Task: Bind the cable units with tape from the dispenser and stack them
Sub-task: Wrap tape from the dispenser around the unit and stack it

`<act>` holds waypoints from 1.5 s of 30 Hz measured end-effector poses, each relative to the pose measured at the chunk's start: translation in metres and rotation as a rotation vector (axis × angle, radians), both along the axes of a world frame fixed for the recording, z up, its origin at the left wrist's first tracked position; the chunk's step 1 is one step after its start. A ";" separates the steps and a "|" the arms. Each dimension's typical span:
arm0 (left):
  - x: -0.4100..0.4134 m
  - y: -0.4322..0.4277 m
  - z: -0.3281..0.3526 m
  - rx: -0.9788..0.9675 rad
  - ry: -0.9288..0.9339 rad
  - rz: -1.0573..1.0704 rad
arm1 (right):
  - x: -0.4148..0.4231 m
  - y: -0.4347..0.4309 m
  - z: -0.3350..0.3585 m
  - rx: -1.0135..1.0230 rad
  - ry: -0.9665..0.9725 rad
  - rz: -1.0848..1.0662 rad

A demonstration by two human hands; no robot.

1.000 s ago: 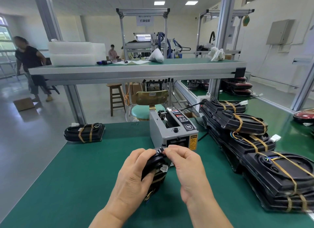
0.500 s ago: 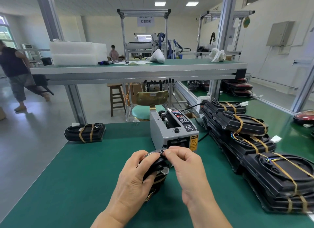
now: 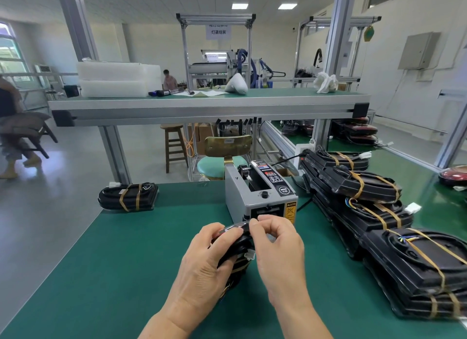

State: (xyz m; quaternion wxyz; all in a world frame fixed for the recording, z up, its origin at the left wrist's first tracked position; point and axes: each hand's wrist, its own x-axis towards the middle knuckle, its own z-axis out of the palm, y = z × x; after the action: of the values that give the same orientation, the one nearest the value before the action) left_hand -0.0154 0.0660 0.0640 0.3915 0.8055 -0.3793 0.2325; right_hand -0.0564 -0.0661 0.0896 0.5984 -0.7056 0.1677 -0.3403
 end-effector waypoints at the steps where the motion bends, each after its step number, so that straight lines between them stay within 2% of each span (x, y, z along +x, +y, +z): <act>1: 0.000 0.000 0.000 0.002 0.002 0.002 | 0.000 0.000 -0.002 -0.022 -0.008 -0.023; 5: 0.000 0.003 -0.001 -0.018 0.015 -0.001 | 0.003 -0.004 -0.004 0.000 -0.020 -0.080; 8: 0.000 0.003 -0.001 -0.006 0.023 -0.008 | 0.007 -0.005 -0.002 0.003 0.027 -0.033; 12: -0.001 0.003 0.000 0.003 0.036 -0.006 | 0.012 -0.003 -0.003 -0.049 0.084 0.008; 20: 0.004 0.008 -0.003 -0.028 0.048 -0.004 | 0.021 -0.009 -0.006 -0.140 0.060 0.028; 25: 0.007 0.004 0.004 0.122 -0.033 0.074 | 0.029 -0.010 -0.012 -0.090 0.032 0.032; 27: 0.009 0.000 0.010 0.206 -0.110 0.090 | 0.033 -0.014 -0.017 0.016 0.022 0.051; 30: 0.014 -0.001 0.016 0.226 -0.049 0.059 | 0.038 -0.028 -0.027 0.334 0.040 0.036; 32: 0.017 0.000 0.016 0.227 -0.019 0.037 | 0.041 -0.041 -0.034 0.467 0.069 -0.033; 40: 0.014 -0.007 0.032 0.344 0.036 0.079 | 0.066 -0.068 -0.035 0.668 0.181 -0.088; 45: 0.017 -0.006 0.040 0.390 0.048 0.078 | 0.074 -0.073 -0.029 0.691 0.244 -0.103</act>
State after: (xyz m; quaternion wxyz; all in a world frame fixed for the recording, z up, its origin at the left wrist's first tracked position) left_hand 0.0017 0.0603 0.1044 0.2279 0.8854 -0.3763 0.1501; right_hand 0.0175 -0.1388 0.0607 0.7591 -0.4879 0.3781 -0.2068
